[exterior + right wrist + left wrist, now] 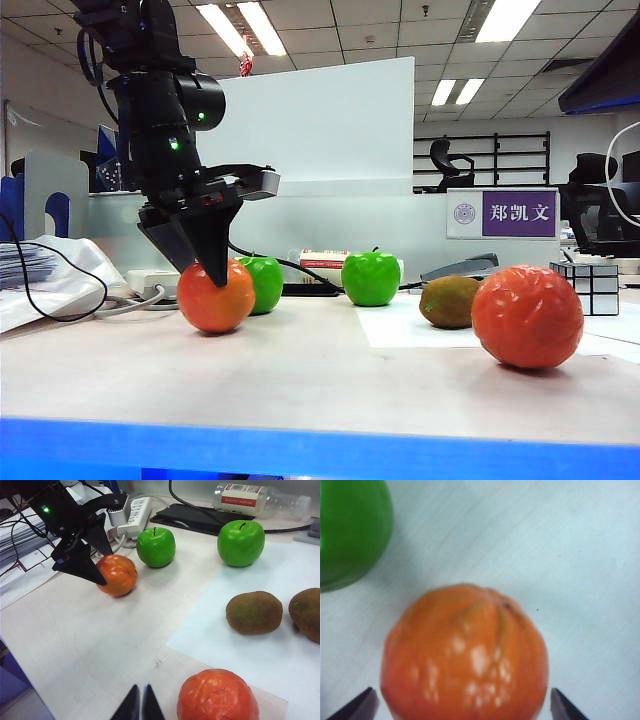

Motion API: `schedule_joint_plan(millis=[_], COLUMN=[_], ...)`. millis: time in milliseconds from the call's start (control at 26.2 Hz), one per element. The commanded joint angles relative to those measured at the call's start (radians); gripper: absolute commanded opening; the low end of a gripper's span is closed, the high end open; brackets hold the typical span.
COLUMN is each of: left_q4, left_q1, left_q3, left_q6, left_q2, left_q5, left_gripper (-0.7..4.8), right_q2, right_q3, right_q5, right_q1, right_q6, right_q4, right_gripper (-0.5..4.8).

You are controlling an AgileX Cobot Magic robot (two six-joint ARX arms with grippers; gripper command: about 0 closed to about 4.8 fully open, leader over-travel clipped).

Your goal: Put the same fruits together.

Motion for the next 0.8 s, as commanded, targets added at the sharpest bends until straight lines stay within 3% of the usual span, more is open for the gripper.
schedule_joint_plan(millis=[38,343,381,419,458,686,801], left_q4=[0.007,0.006,0.010,0.009,0.008,-0.066,-0.113], left_q1=[0.001,0.000,0.000,0.000,0.000,0.000,-0.026], left_q3=[0.001,0.001,0.001,0.002,0.002,0.002,0.002], left_q6=[-0.003,-0.032,-0.030,-0.023,-0.018,-0.006,0.006], left_q2=[0.011,0.074,0.073,0.073,0.074,0.074,0.073], left_q5=[0.015,0.060,0.061,0.067,0.080,0.085,0.144], left_gripper=[4.79,4.79,2.72,0.29,-0.03,-0.06,-0.06], right_q2=[-0.002,-0.002,-0.002,-0.002,-0.002,-0.002,-0.002], right_q3=[0.005,0.005,0.005,0.005,0.005,0.005,0.005], right_q5=[0.012,0.018,0.019,0.022,0.023,0.037,0.053], right_q1=[0.002,0.001,0.001,0.001,0.001,0.001,0.001], right_q6=[-0.004,-0.004,-0.004,-0.006,-0.006,-0.006,-0.006], right_q4=[0.018,0.018,0.018,0.018,0.018,0.019,0.047], right_gripper=[0.22,0.22,0.22,0.22,0.22,0.22,0.22])
